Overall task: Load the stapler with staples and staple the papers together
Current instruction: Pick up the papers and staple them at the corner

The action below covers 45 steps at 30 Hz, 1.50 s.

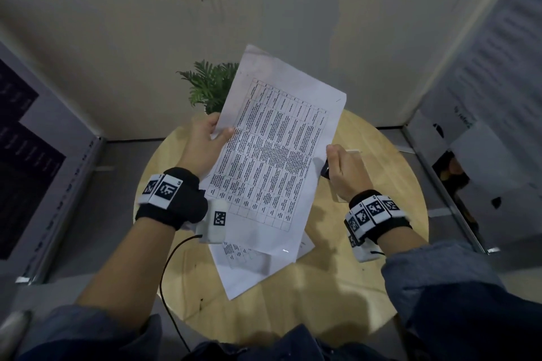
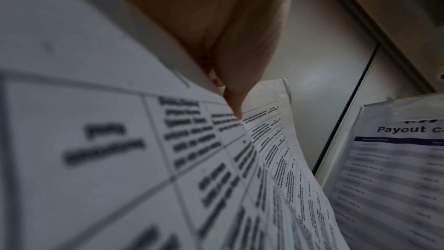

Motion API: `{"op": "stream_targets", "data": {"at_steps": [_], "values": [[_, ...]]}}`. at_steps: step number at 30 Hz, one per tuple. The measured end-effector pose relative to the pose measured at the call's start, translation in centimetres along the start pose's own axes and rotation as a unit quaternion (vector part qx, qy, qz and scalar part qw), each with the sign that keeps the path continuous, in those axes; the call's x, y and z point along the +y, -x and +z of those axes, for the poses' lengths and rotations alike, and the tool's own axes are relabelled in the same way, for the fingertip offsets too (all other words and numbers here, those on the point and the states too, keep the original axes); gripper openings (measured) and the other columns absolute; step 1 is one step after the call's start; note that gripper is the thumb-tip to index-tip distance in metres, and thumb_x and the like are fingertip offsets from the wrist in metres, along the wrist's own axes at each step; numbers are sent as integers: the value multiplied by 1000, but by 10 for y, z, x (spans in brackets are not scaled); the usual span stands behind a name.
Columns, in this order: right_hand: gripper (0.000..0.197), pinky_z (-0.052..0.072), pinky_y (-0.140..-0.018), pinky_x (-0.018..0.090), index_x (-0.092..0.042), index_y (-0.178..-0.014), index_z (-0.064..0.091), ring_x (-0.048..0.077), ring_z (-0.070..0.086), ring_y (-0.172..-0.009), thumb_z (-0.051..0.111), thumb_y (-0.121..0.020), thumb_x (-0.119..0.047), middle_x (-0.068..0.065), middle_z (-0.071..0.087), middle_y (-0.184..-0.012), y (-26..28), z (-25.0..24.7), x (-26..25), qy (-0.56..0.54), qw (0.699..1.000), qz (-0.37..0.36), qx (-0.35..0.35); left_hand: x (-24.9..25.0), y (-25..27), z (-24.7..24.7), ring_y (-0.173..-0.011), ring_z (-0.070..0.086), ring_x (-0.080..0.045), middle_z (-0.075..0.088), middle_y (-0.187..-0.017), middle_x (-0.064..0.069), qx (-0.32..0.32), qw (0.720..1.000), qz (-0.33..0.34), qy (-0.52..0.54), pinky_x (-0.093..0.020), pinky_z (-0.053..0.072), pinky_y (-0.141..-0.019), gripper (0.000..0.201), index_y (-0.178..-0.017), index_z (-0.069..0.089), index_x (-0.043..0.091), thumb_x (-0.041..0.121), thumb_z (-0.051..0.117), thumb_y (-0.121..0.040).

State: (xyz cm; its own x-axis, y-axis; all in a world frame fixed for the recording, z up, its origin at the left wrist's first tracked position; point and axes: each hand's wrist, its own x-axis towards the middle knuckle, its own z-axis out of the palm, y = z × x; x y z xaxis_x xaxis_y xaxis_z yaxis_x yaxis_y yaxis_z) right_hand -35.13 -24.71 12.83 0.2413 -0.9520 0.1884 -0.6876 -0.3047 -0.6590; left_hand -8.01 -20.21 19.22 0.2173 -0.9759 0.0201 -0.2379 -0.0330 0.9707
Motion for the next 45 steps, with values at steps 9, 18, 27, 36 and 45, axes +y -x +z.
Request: {"op": "stream_targets", "data": {"at_steps": [9, 18, 27, 36, 45], "values": [[41, 30, -57, 27, -16, -74, 48, 7, 45, -54, 24, -99, -37, -3, 47, -56, 3, -2, -3, -33, 999, 5, 0, -3, -4, -2, -110, 62, -23, 67, -116, -10, 0, 999, 21, -29, -47, 46, -101, 25, -117, 60, 14, 12, 55, -92], [41, 27, -52, 25, -19, -64, 43, 7, 40, -51, 27, -101, -31, -7, 40, -54, 4, -1, -10, -52, 998, 29, 20, 3, -5, 5, -110, 62, -20, 67, -115, -5, -14, 999, 19, -28, -44, 46, -102, 27, -119, 59, 14, 13, 56, -92], [30, 29, -52, 30, -8, -87, 37, 17, 37, -53, 27, -101, -32, 0, 36, -61, 6, 5, -10, -93, 993, 59, 39, 13, -6, 10, -106, 61, -17, 65, -111, -1, -21, 996, 57, -71, -23, 47, -90, 30, -123, 56, 10, 13, 54, -93], [31, 31, -53, 22, -7, -90, 40, 11, 40, -56, 24, -101, -31, -2, 38, -64, 6, 7, -10, -103, 990, 75, 63, 15, -3, 13, -102, 61, -11, 65, -106, 3, -19, 994, 68, -81, -24, 46, -91, 28, -121, 58, 11, 14, 54, -93], [44, 36, -62, 35, -6, -81, 50, 25, 51, -67, 23, -101, -35, 9, 53, -69, 4, 13, -6, -88, 989, 98, 61, 12, -3, 17, -104, 62, -15, 66, -108, -1, -25, 993, 67, -89, -26, 48, -91, 24, -116, 60, 12, 14, 54, -93]]}}
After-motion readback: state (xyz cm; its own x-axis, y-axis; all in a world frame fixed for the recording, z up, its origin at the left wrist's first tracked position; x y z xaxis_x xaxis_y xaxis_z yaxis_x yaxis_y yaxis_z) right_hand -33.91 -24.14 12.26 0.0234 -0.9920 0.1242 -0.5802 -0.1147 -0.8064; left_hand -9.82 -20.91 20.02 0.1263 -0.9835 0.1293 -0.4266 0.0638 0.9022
